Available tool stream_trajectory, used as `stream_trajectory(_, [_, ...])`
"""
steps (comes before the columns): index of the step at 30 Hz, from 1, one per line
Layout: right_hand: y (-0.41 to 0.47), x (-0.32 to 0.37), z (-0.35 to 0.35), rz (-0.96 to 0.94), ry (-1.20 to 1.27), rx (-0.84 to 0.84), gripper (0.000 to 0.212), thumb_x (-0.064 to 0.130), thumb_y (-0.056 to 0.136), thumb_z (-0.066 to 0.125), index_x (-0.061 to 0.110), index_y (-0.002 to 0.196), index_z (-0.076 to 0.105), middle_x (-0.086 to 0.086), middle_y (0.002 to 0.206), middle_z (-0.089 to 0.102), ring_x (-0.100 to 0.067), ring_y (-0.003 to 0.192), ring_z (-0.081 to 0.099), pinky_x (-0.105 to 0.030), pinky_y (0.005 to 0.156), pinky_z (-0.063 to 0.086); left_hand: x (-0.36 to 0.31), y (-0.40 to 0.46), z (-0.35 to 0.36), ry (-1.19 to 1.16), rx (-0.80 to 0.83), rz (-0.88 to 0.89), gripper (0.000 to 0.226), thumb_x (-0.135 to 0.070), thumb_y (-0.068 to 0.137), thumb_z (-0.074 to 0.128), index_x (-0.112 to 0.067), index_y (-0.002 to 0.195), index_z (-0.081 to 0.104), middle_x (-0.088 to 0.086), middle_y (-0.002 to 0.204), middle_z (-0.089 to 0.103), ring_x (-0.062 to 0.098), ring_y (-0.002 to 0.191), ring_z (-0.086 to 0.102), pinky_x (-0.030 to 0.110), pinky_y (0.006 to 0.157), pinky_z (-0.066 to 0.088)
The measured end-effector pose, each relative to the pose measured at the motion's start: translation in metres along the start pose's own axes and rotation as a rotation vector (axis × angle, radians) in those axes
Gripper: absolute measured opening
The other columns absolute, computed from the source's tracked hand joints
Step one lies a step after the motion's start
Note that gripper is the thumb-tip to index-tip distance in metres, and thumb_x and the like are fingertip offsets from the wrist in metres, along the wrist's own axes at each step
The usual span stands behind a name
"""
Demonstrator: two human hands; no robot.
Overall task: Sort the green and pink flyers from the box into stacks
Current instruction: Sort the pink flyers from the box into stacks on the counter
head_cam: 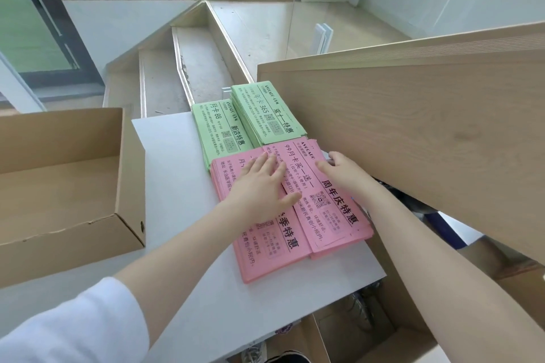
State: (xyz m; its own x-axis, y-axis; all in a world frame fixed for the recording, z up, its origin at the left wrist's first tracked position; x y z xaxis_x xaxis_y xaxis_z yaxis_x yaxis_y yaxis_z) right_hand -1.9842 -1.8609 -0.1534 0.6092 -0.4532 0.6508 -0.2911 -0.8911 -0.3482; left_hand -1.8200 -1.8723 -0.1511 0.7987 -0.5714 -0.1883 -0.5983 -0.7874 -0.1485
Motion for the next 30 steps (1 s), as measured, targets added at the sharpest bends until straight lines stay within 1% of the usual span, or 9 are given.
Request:
stream_trajectory(4, [0.009, 0.009, 0.002, -0.038, 0.004, 0.032, 0.037, 0.037, 0.096, 0.041, 0.018, 0.128, 0.047, 0.0, 0.121, 0.059, -0.02, 0.106, 0.059, -0.038, 0.092, 0.046, -0.002, 0.004, 0.002, 0.012, 0.002, 0.049, 0.076, -0.064, 0.089, 0.029, -0.025, 0.149, 0.003, 0.004, 0.158, -0.005, 0.018, 0.145, -0.007, 0.032, 0.114, -0.007])
stream_trajectory(7, [0.013, 0.01, 0.003, -0.046, -0.019, 0.029, 0.038, 0.038, 0.094, 0.043, 0.018, 0.127, 0.046, 0.0, 0.12, 0.059, -0.019, 0.104, 0.059, -0.039, 0.09, 0.048, -0.004, 0.006, 0.003, -0.007, 0.003, 0.09, 0.075, -0.064, 0.089, 0.031, -0.027, 0.149, 0.004, 0.002, 0.158, -0.005, 0.016, 0.144, -0.007, 0.031, 0.114, -0.006])
stream_trajectory(11, [0.014, 0.007, 0.007, -0.049, -0.016, 0.017, 0.039, 0.034, 0.095, 0.042, 0.019, 0.131, 0.042, 0.0, 0.121, 0.059, -0.018, 0.103, 0.06, -0.034, 0.084, 0.048, -0.006, 0.008, 0.005, -0.031, 0.003, 0.115, 0.075, -0.063, 0.089, 0.033, -0.028, 0.149, 0.004, 0.002, 0.158, -0.005, 0.016, 0.145, -0.006, 0.033, 0.118, -0.003])
stream_trajectory(18, [0.018, 0.002, 0.014, -0.063, -0.026, -0.002, 0.041, 0.032, 0.095, 0.043, 0.021, 0.134, 0.039, 0.001, 0.123, 0.058, -0.016, 0.1, 0.057, -0.025, 0.072, 0.041, -0.004, 0.007, 0.004, -0.075, -0.008, 0.11, 0.074, -0.062, 0.089, 0.034, -0.028, 0.149, 0.006, 0.001, 0.158, -0.006, 0.015, 0.144, -0.005, 0.03, 0.115, -0.001])
stream_trajectory(19, [0.017, 0.004, 0.013, -0.082, -0.059, -0.016, 0.041, 0.033, 0.094, 0.045, 0.019, 0.132, 0.04, 0.0, 0.125, 0.056, -0.017, 0.104, 0.056, -0.027, 0.075, 0.042, -0.004, 0.007, 0.003, -0.086, -0.01, 0.106, 0.073, -0.062, 0.089, 0.033, -0.029, 0.149, 0.006, 0.0, 0.158, -0.008, 0.015, 0.144, -0.006, 0.031, 0.115, -0.001])
stream_trajectory(21, [0.01, 0.015, 0.008, -0.182, -0.189, -0.129, 0.045, 0.034, 0.092, 0.048, 0.014, 0.131, 0.04, -0.004, 0.134, 0.048, -0.021, 0.119, 0.048, -0.035, 0.093, 0.042, -0.002, 0.003, -0.005, -0.13, -0.052, 0.095, 0.068, -0.06, 0.091, 0.031, -0.031, 0.149, 0.008, -0.001, 0.157, -0.012, 0.015, 0.144, -0.007, 0.035, 0.115, 0.003])
stream_trajectory(24, [-0.016, 0.052, 0.0, -0.395, -0.341, -0.362, 0.056, 0.033, 0.093, 0.047, 0.008, 0.142, 0.031, -0.008, 0.148, 0.033, -0.025, 0.138, 0.028, -0.039, 0.114, 0.025, 0.006, -0.012, -0.029, -0.257, -0.208, 0.071, 0.057, -0.048, 0.094, 0.036, -0.025, 0.146, 0.025, -0.002, 0.156, 0.012, 0.016, 0.143, 0.013, 0.035, 0.113, 0.02])
stream_trajectory(27, [-0.038, 0.086, 0.01, -0.444, -0.554, -0.475, 0.066, 0.034, 0.093, 0.046, 0.006, 0.147, 0.017, -0.011, 0.156, 0.014, -0.024, 0.144, 0.007, -0.038, 0.117, 0.005, 0.027, -0.038, -0.051, -0.33, -0.362, 0.036, 0.046, -0.034, 0.094, 0.047, -0.017, 0.137, 0.043, -0.001, 0.148, 0.034, 0.017, 0.132, 0.037, 0.032, 0.104, 0.033])
stream_trajectory(30, [-0.044, 0.115, 0.037, -0.444, -0.654, -0.427, 0.065, 0.036, 0.092, 0.046, 0.007, 0.145, 0.022, -0.012, 0.156, 0.015, -0.026, 0.144, 0.007, -0.041, 0.116, 0.003, 0.059, -0.066, -0.062, -0.375, -0.469, -0.03, 0.041, -0.025, 0.091, 0.054, -0.013, 0.13, 0.051, 0.002, 0.142, 0.042, 0.02, 0.128, 0.042, 0.031, 0.101, 0.035])
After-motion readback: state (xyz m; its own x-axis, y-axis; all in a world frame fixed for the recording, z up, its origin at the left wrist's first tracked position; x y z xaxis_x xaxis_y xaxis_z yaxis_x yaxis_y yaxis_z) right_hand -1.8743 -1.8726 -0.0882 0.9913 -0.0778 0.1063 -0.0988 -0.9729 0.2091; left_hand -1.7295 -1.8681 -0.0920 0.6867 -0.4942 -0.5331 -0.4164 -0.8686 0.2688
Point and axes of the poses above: each hand's wrist, its own y-axis towards the middle knuckle, its own z-axis out of the palm, x = y × z, the point moved 7 cm from there along y, towards the middle knuckle
